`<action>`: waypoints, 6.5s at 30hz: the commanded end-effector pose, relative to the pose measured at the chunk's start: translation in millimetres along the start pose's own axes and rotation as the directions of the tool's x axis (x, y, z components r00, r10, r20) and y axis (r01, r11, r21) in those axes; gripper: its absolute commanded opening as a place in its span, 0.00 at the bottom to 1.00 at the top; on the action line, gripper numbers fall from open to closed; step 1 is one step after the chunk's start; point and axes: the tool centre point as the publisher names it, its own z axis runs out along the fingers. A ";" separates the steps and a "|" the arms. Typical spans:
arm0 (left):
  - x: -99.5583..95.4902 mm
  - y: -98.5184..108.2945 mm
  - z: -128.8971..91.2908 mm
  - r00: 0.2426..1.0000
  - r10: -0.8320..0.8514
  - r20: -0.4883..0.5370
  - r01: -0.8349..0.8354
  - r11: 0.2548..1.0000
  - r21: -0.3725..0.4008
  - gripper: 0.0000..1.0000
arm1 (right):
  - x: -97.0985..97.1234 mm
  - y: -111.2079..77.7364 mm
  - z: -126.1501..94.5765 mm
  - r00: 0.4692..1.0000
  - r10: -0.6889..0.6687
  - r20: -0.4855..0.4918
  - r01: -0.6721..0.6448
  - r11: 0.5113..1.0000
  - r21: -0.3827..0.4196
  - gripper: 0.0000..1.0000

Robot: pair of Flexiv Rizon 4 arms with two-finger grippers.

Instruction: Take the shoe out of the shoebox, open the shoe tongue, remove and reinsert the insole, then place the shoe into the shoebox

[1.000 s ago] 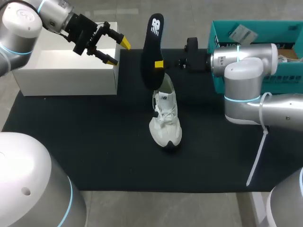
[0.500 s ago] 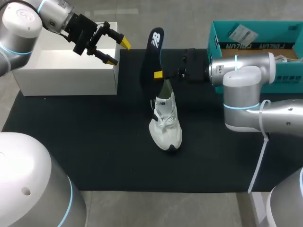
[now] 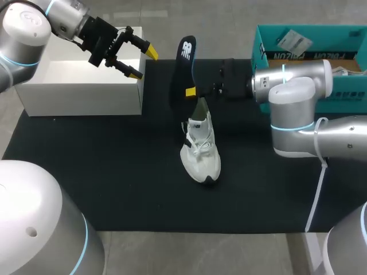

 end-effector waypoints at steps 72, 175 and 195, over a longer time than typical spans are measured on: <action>-0.4 -1.3 0.3 1.000 0.001 -0.003 -0.001 1.000 -0.003 1.00 | -22.4 31.5 -28.2 0.969 -0.239 0.060 0.233 0.967 0.100 0.00; -0.4 -1.3 0.3 1.000 0.001 -0.003 -0.001 1.000 -0.003 1.00 | -33.7 -44.9 -23.6 0.989 -0.127 0.076 0.101 0.956 0.277 0.00; -0.4 -1.3 0.3 1.000 0.001 -0.003 -0.001 1.000 -0.003 1.00 | -27.3 -36.2 -21.7 0.986 -0.141 0.085 0.110 0.950 0.294 0.42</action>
